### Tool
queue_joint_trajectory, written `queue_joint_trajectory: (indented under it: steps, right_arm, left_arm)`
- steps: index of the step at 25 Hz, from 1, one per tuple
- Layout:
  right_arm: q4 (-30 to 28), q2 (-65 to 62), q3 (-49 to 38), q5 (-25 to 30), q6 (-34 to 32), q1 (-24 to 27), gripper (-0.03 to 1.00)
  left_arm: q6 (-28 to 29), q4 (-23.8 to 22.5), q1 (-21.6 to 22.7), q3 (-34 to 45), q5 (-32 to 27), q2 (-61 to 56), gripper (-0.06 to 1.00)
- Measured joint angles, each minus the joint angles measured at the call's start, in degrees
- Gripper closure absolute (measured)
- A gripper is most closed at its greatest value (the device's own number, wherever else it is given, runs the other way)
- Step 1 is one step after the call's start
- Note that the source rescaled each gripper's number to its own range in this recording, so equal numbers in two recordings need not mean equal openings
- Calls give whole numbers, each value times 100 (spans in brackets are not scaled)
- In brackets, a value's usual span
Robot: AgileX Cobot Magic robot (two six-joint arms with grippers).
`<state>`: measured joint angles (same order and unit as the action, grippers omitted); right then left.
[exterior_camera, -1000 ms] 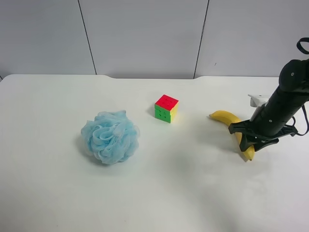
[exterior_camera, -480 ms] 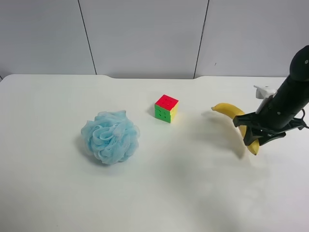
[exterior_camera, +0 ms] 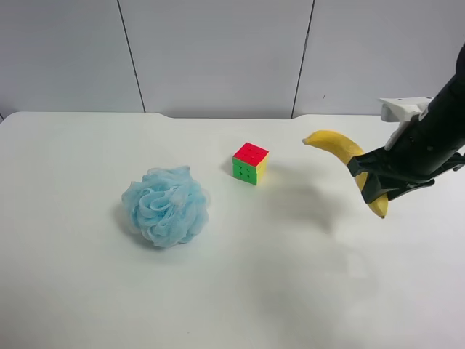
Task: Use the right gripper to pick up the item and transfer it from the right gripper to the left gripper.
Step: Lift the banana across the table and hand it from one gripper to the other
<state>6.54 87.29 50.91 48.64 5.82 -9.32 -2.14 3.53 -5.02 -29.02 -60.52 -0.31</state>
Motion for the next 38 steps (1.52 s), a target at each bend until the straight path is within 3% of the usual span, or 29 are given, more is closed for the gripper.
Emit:
queue_joint_trajectory:
  steps: [9, 25, 34, 38]
  right_arm:
    - [-166, 0, 914, 701, 75, -1244, 97]
    - [-344, 0, 1997, 1250, 435, -3138, 97]
    - [-230, 343, 2008, 1307, 794, -3315, 97]
    - [-66, 433, 2064, 1397, 932, -3326, 97]
  left_arm:
    - [0, 0, 0, 0, 0, -4, -6]
    - [0, 5, 0, 0, 0, -4, -6]
    - [-37, 89, 0, 0, 0, 85, -6]
    - [-665, 333, 0, -46, -82, 715, -6]
